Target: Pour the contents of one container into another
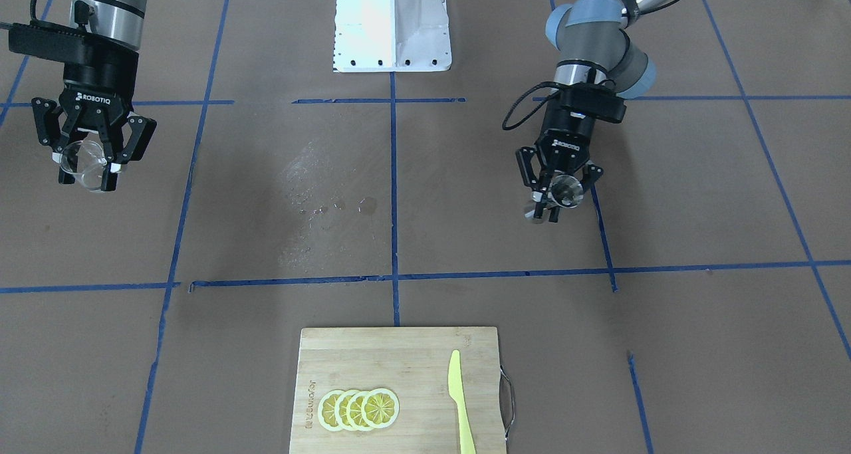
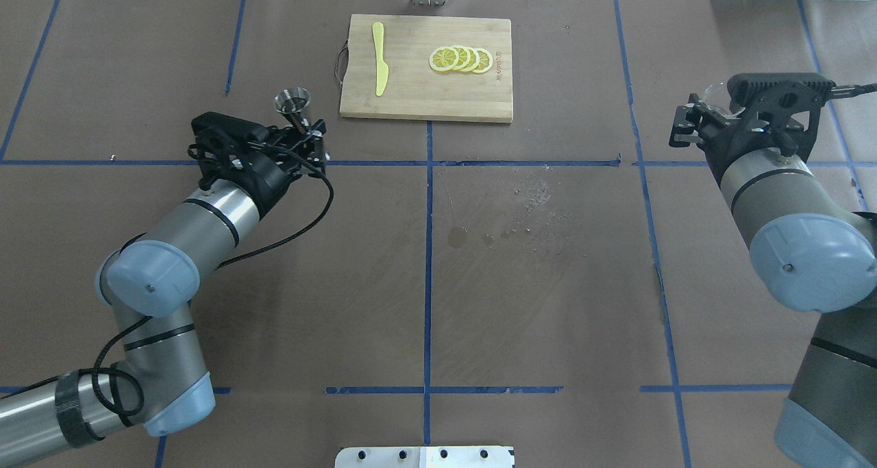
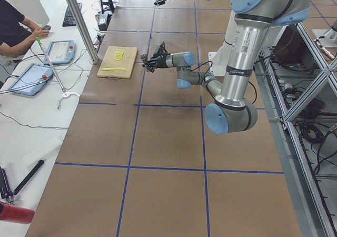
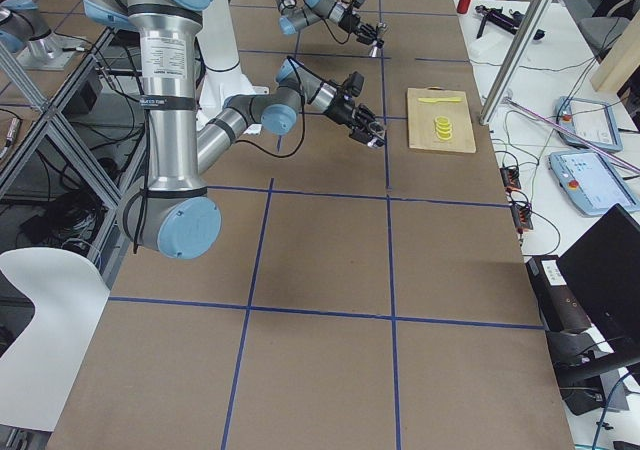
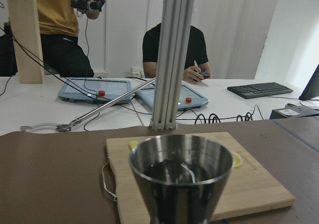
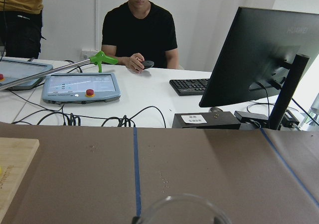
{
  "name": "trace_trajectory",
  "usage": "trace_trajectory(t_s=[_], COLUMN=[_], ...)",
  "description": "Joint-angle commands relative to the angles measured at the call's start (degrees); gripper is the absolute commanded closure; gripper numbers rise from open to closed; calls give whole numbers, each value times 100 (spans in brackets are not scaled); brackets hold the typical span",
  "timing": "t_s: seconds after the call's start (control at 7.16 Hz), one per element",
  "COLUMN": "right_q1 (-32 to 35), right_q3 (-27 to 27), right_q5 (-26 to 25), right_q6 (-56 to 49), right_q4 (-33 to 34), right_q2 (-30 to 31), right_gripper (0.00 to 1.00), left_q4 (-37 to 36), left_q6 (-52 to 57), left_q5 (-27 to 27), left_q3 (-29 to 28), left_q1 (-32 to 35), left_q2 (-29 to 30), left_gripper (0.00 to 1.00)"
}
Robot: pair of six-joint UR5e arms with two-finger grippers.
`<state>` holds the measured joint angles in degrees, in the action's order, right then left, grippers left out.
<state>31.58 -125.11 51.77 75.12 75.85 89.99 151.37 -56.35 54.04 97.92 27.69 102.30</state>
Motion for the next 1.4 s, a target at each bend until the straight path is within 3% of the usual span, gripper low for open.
trace_trajectory(t_s=[0.0,0.28,0.42,0.56,0.7,0.98,1.26], right_q1=[-11,-81,-177,-222,-326,-1053,-1460], right_q3=[65,74,292,512,549,794,953], right_q5=[35,53,44,18,-87,-1050,-1387], right_q6=[784,794,794,785,785,785,785], right_q4=[-9,-191,-1368,-2311,-2390,-2408,-2408], right_q2=[88,133,603,1051,1151,1170,1179], right_gripper=[100,100,100,100,100,100,100], left_q4=[-11,-202,-857,-1020,-1030,-1039,-1039], left_q6=[-654,-1375,-1909,-2062,-2073,-2081,-2283], left_q5=[-689,-1437,-1474,-1475,-1484,-1510,-2166], left_q3=[140,88,113,88,44,-9,-176], left_q1=[26,0,-35,-70,-106,-132,-517], left_q2=[-761,-1132,-1159,-1150,-1159,-1326,-1317], left_gripper=[100,100,100,100,100,100,100])
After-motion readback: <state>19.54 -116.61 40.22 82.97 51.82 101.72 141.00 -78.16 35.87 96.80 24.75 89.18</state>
